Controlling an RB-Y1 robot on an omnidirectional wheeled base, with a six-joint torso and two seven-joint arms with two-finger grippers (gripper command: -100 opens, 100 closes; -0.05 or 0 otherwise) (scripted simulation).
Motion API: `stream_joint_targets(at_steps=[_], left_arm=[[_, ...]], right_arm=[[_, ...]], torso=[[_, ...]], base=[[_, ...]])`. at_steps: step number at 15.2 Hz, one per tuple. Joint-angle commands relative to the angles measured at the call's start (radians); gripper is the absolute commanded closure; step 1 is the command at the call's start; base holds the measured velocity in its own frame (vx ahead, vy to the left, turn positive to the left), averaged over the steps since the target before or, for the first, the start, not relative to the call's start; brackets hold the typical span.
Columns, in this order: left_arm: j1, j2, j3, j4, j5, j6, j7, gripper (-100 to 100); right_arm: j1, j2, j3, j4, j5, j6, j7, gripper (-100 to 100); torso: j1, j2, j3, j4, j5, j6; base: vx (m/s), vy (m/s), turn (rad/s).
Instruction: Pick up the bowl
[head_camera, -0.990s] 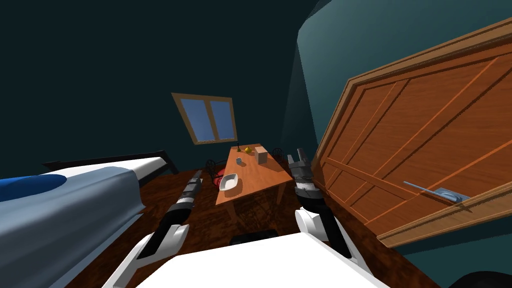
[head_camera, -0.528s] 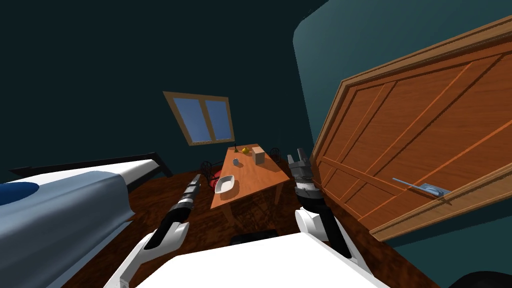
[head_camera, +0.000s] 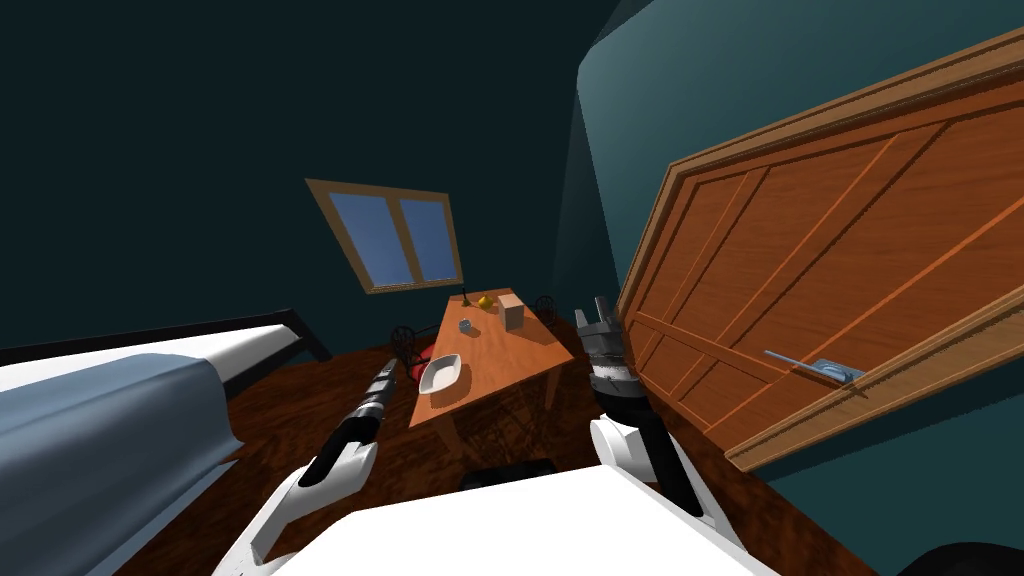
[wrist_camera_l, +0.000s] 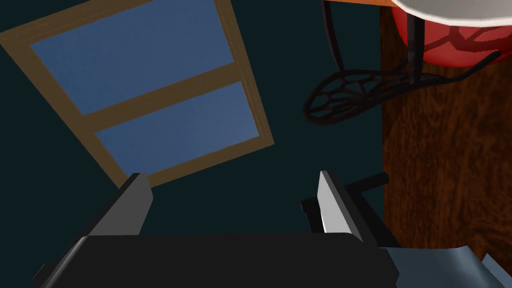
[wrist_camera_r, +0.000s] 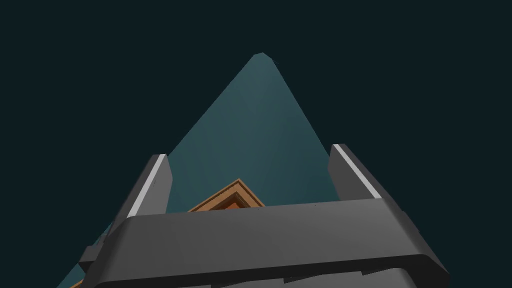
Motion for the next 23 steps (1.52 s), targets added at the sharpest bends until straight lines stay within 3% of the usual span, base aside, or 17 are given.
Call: stream_joint_targets(at_steps=[1,13,17,22,23], left_arm=[[-0.016,-0.010,0.016,0.044,0.004,0.036,0.000,-100],[-0.103,-0.067,0.096,0.260,0.029,0.231,0.009,-100],[-0.118,-0.086,0.110,0.302,0.034,0.267,0.010,-100],[-0.138,-0.137,0.130,0.376,0.042,0.327,0.013,-100],[-0.140,-0.132,0.130,0.366,0.032,0.311,0.012,-100]], right_arm=[[0.000,0.000,0.000,0.000,0.000,0.000,0.000,0],[0.000,0.000,0.000,0.000,0.000,0.000,0.000,0],[0.000,0.000,0.000,0.000,0.000,0.000,0.000,0],[0.000,0.000,0.000,0.000,0.000,0.000,0.000,0],[0.000,0.000,0.000,0.000,0.000,0.000,0.000,0]], torso=[[0.000,0.000,0.000,0.000,0.000,0.000],[0.000,-0.001,-0.001,0.000,0.000,0.000],[0.001,-0.001,-0.001,0.000,0.000,0.000],[0.001,-0.003,-0.001,-0.001,0.000,0.000],[0.001,-0.003,-0.002,-0.001,0.000,0.000]], base=[[0.030,-0.042,-0.076],[0.044,-0.040,-0.082],[0.047,-0.025,-0.056],[0.063,-0.014,-0.068],[0.043,-0.007,-0.018]])
